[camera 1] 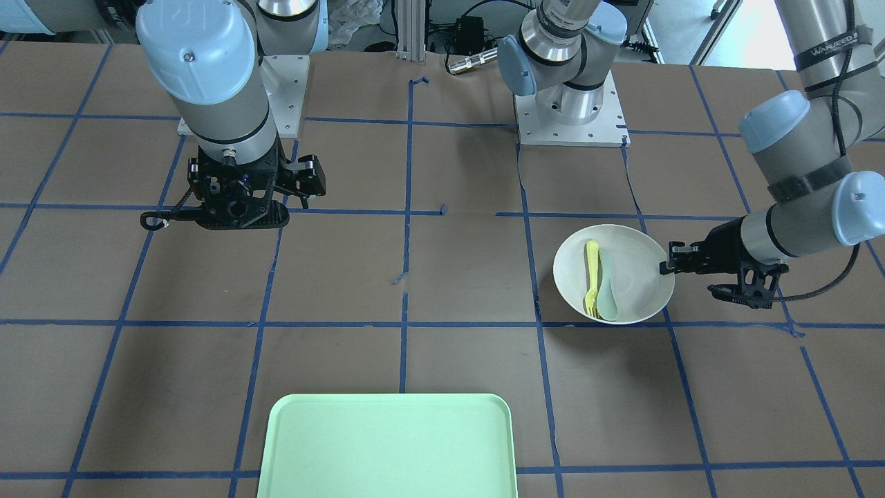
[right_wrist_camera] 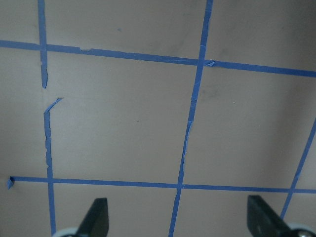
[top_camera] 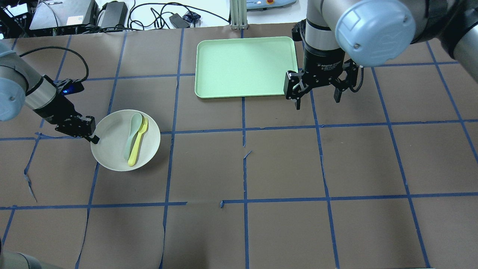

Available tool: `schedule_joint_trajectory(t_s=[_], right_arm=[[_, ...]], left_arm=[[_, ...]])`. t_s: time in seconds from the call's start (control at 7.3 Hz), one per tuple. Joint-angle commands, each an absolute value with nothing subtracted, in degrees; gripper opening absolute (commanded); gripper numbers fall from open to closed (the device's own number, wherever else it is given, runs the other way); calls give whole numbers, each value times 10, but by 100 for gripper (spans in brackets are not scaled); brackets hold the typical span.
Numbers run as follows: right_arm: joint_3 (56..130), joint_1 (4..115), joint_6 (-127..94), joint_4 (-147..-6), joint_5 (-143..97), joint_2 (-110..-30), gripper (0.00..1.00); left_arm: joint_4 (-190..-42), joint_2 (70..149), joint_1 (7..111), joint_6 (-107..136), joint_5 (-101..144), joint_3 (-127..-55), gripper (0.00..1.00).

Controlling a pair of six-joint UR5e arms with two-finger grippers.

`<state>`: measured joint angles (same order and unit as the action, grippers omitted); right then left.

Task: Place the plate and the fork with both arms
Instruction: 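Lift the plate with the left gripper and carry it onto the green tray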

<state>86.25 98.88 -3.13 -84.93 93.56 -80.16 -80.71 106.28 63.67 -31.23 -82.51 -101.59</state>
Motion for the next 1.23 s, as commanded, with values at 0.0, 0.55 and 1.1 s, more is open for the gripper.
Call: schedule_joint_trajectory(t_s=[0.0,0.55,1.1], right_arm=[[862,989,-32,-847,936,-802,100],[862,990,-33,-845,934,-802,100],[864,991,-33,-843,931,-802,100]], left_arm=[[-817,1072,713,-224,-807,-969,0],[-701,1143,841,21,-704,-918,0],[-683,1260,879,156,-668,-775,0]])
